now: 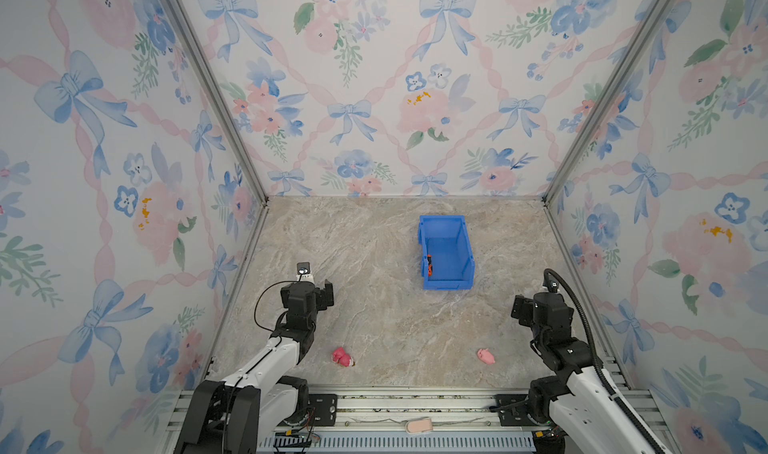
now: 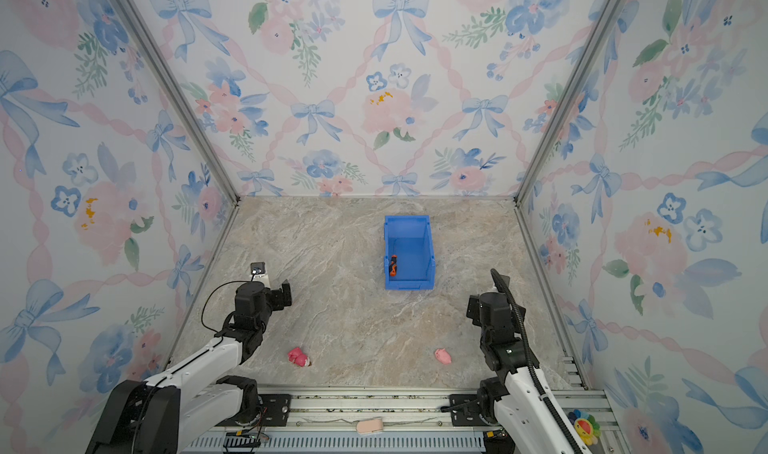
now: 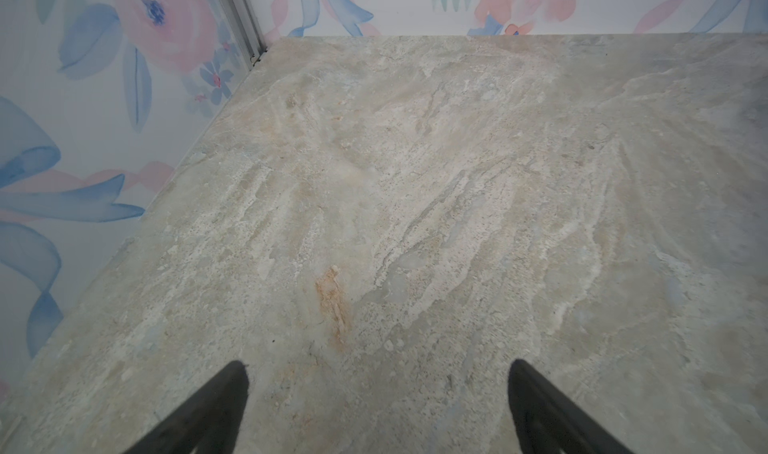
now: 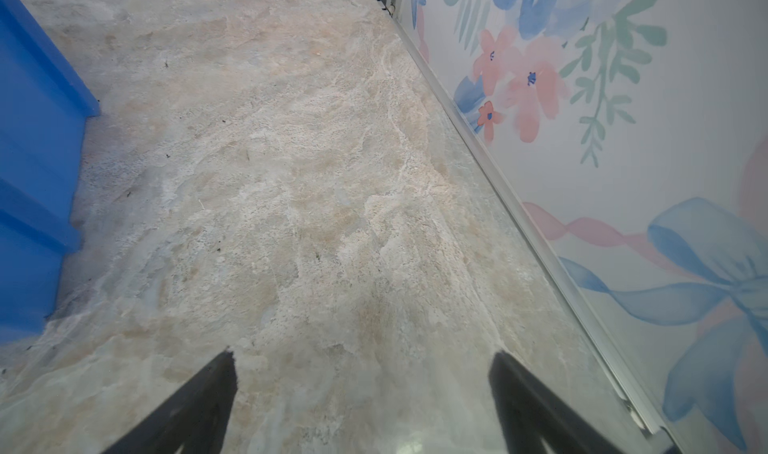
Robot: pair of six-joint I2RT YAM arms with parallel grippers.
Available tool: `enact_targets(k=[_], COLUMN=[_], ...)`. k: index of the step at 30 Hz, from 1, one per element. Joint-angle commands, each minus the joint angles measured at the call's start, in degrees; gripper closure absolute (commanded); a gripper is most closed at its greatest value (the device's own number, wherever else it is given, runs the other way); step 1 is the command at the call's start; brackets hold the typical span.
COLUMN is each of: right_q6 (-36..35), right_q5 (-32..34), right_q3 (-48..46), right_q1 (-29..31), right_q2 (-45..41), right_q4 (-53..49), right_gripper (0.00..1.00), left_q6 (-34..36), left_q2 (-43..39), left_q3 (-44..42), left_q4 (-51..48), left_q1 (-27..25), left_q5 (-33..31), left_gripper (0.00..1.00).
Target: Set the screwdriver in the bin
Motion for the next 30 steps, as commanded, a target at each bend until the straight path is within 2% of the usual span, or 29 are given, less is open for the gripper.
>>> enact_targets(k=[1,2,6,12,15,17,19,23,24,26,28,30], right_q6=[-4.4,-4.1,-6.1,-7.4,-9.4,-9.7,-9.1,-9.1,-9.3,-9.5,-9.4,-9.4], right_q5=[-5.0,-5.9,-11.0,-13.9,-16.7,-18.7,-20.3,-21.5,-21.7,-20.9,-21.0,-21.0], right_q3=[-2.8,-1.7,-0.7,8.2,14.8,15.8,15.2,6.8,6.3,8.2,7.2,7.7], right_q1=[-2.3,-2.8,-3.1,-4.4,-5.0,-5.8,-6.8,-7.4,-7.0,-6.8,-6.8,-6.8], right_q2=[3.5,5.9,18.0,39.7,47.9,52.1,51.1,53.6,54.3,52.6,54.0,53.3], right_q4=[15.6,15.6,30.0,44.0,43.8,47.0,45.9,64.4,66.4,59.4,64.0,61.9], right_gripper=[0.03,0.03,0.03,0.03,0.03,0.03,0.03,0.03,0.03,0.03,0.03,0.03], left_q6=[0.9,1.2,1.7,5.7,5.6,5.9,6.5,6.4,6.5,6.4,6.4,6.5], left_q2=[3.9,5.4,13.5,26.5,24.8,24.5,26.8,26.9,26.9,26.8,26.8,26.8], left_q3=[0.4,0.8,3.6,9.9,8.2,3.9,0.9,1.2,1.2,1.1,1.0,1.0], left_q4=[9.7,11.7,20.1,27.3,27.6,35.1,42.6,42.3,42.2,42.3,42.4,42.3], left_q1=[0.9,1.1,3.0,4.2,4.2,4.4,5.7,5.9,5.8,5.8,5.8,5.7], left_q5=[0.9,0.9,2.2,3.8,5.0,7.0,12.2,12.4,12.3,12.2,12.2,12.0], left_gripper=[0.02,0.02,0.02,0.02,0.02,0.02,0.02,0.02,0.02,0.02,0.02,0.02])
